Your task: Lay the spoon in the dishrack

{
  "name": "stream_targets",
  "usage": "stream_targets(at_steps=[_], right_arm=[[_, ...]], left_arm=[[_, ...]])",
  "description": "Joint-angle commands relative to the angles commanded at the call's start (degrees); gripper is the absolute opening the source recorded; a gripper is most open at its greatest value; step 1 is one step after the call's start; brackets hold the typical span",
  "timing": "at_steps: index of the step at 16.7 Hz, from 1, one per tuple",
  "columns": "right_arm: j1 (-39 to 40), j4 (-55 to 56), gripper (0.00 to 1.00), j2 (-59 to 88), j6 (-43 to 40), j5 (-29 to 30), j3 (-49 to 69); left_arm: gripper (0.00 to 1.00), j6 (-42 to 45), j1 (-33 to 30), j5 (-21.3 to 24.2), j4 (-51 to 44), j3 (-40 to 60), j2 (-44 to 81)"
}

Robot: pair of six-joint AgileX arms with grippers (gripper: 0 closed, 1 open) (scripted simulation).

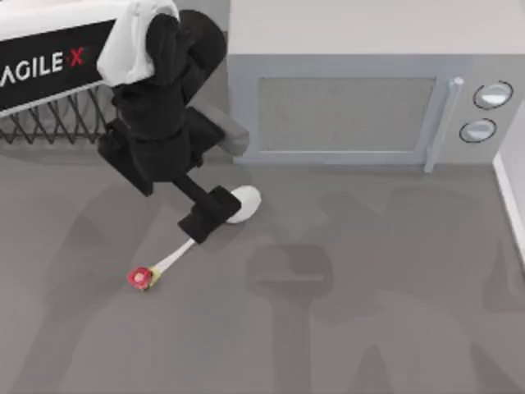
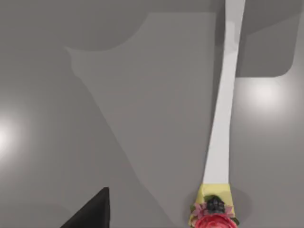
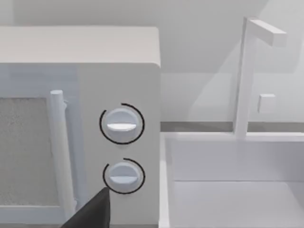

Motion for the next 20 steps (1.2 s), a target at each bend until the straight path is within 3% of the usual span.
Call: stream_targets(at_steps=[7, 12, 20], right_arm=[[0.0, 0.0, 1.0, 0.0, 0.0, 0.0, 0.0], [0.0, 0.0, 1.0, 0.0, 0.0, 0.0, 0.0], [0.0, 0.0, 1.0, 0.0, 0.0, 0.0, 0.0]], left_arm=[[1.0, 0.1, -0.05, 0.05, 16.56, -9.75, 6.36], [1.0, 0.11, -0.06, 0.05, 17.75, -10.59, 6.97], [0.4, 0.11, -0.06, 0.05, 17.75, -10.59, 6.97]])
